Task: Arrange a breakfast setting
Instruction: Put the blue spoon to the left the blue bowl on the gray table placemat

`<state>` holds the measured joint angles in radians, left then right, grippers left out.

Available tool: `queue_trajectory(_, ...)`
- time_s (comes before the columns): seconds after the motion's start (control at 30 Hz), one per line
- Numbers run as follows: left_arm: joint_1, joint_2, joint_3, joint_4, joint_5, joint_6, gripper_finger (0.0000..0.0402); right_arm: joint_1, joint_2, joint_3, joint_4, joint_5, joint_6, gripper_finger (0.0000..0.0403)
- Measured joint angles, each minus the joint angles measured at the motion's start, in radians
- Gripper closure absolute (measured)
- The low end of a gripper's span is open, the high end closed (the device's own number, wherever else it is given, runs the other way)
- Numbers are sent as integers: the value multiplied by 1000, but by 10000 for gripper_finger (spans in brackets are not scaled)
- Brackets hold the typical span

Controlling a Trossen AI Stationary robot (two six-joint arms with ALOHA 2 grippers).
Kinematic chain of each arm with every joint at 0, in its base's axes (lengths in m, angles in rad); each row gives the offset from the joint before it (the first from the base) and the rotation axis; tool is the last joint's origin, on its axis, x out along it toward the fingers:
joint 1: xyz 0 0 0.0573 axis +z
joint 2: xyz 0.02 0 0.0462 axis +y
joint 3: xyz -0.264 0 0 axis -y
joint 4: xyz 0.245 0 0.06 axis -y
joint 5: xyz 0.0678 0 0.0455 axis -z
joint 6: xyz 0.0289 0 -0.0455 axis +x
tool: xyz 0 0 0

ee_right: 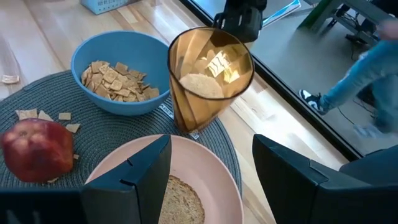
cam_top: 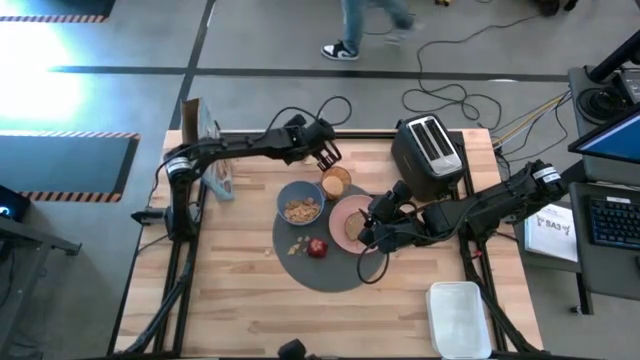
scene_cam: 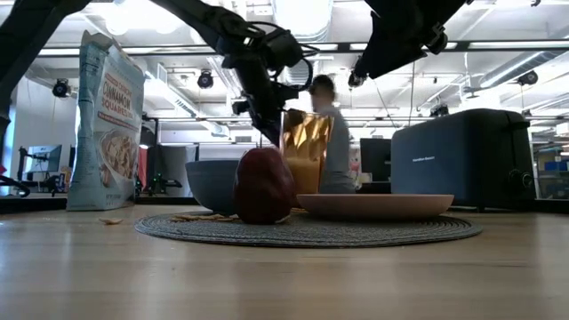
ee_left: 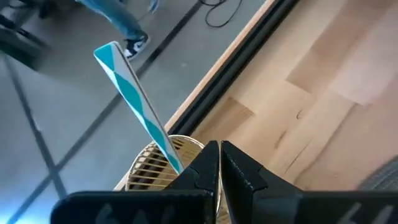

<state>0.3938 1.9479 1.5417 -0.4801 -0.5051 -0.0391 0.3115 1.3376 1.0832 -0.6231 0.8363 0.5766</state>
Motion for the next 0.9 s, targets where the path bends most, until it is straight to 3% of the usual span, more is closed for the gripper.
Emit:
queue_trajectory(0.37, -5, 0, 0, -10, -376, 35, 401, 0, 0, 0, 0, -1, 0, 188)
queue_trajectory(0.5, 24, -6, 0, -9, -318, 30, 401, 0, 0, 0, 0, -1, 0, 188)
queue_trajectory(0.9, 4, -19, 1, -17, -314, 24, 401, 0, 0, 1, 4, -1, 0, 188)
